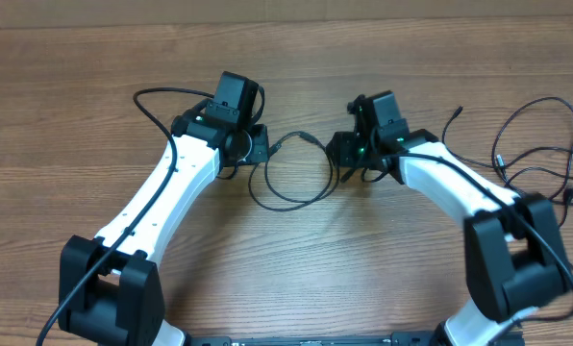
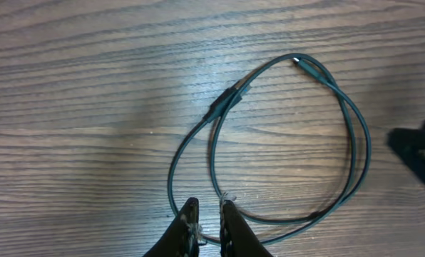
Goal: Untangle cables
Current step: 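Lift a cable end with the right gripper and pull it right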
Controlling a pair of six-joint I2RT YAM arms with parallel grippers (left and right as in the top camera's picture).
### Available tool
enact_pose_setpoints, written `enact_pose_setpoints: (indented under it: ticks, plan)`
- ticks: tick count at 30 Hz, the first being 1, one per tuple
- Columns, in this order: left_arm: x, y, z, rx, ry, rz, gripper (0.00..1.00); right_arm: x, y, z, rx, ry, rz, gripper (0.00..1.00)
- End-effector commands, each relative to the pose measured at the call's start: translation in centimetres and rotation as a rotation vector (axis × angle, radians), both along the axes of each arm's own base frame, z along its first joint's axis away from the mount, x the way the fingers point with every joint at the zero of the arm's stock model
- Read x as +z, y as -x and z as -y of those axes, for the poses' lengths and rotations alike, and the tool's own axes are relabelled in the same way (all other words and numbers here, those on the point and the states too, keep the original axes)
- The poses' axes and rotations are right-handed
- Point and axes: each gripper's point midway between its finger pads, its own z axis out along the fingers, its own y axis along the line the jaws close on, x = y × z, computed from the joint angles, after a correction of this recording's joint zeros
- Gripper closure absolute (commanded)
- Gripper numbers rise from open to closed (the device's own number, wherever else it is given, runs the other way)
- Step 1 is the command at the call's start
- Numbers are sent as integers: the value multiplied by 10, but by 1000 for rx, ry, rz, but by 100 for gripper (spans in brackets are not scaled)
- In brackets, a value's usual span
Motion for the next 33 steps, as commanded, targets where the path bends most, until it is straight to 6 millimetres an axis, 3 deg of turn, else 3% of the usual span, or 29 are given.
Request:
enact_pose_setpoints:
  ticks: [1, 4, 10, 17, 20, 24, 30, 33]
  plan:
    - [2, -7, -16, 50, -87, 29, 89, -18, 3, -4, 31, 4, -20, 46]
    - [1, -7, -40, 120, -201, 40, 89, -31, 2, -4, 59, 21, -25, 50]
    - [1, -7, -40, 130, -199, 39, 89, -48, 10, -10, 90, 40, -62, 59]
    - [0, -5, -41, 129, -203, 29, 89, -50, 17, -18, 114, 44, -74, 96]
    - [-1, -3, -40, 126, -199, 22, 89, -49, 21, -16, 85, 40, -100, 96]
    - [-1, -2, -38, 120, -188, 16, 89, -22, 16, -11, 25, 2, -76, 96]
    - [-1, -2, -38, 120, -185, 16, 89, 54, 18, -19, 56, -85, 14, 96]
    - [-2, -2, -38, 120, -186, 15, 89, 82, 21, -17, 55, -101, 68, 96]
